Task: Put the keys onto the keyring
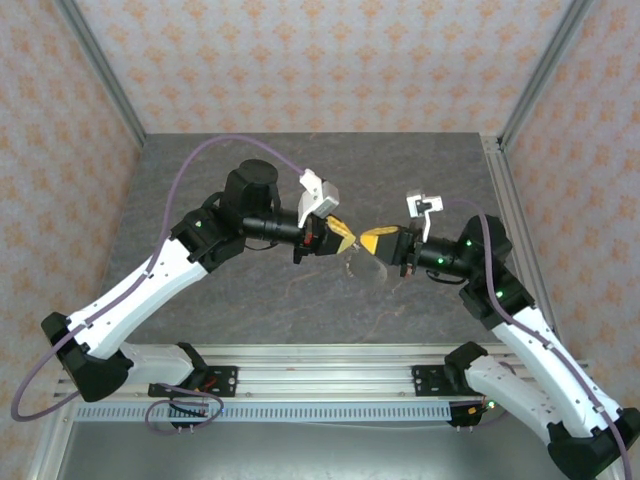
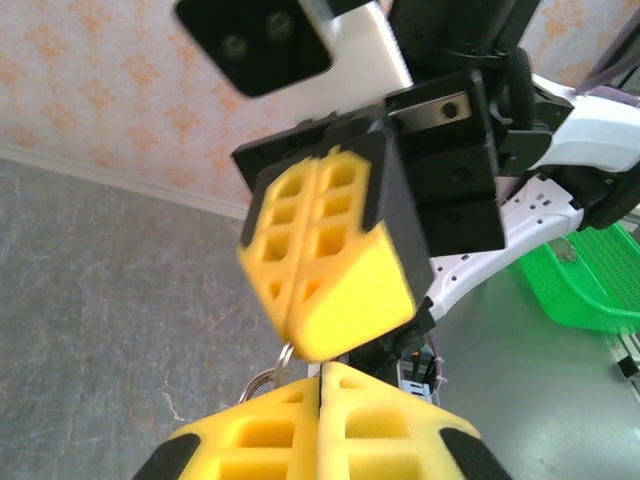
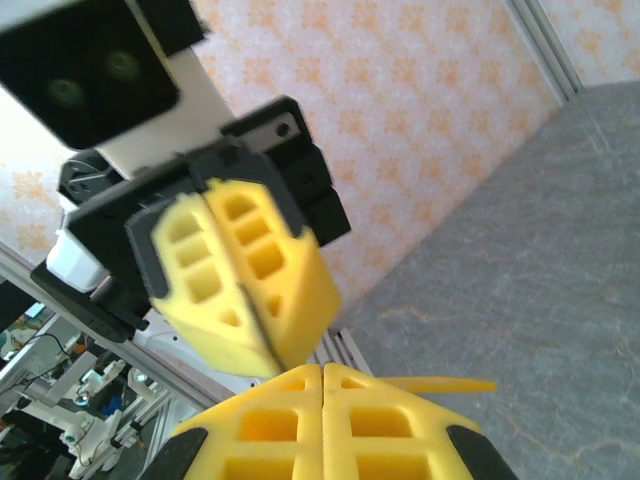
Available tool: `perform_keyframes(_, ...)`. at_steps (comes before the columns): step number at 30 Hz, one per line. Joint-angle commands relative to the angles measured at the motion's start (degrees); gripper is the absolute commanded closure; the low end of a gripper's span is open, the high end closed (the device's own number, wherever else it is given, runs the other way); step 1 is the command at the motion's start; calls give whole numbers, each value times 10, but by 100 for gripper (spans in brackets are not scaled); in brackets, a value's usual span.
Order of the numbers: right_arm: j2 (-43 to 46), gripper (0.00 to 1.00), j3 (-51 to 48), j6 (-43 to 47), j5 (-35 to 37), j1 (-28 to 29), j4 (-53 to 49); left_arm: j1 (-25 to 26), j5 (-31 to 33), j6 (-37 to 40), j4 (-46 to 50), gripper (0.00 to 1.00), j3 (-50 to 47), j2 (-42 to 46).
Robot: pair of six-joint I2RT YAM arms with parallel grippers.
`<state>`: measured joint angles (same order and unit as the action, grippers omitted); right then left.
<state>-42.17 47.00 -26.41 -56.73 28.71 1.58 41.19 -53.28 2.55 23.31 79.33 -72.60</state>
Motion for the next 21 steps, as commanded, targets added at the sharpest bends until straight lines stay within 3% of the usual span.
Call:
perform_keyframes(1,15,100,-4,-14,2,3,89,-6,26,-10,2,77,-3,13)
perform_keyframes(4,14,100,-10,-19,-8,3,116,-13,20,-28,-23,66,-17,22)
perform_keyframes(12,12,100,-19,-21,-23,3,151,-22,-25,-45,-50,74,-12,17)
perform_keyframes(21,-2,100,-29,-32,-39,3,193,-22,-68,-62,-58,66,6,3)
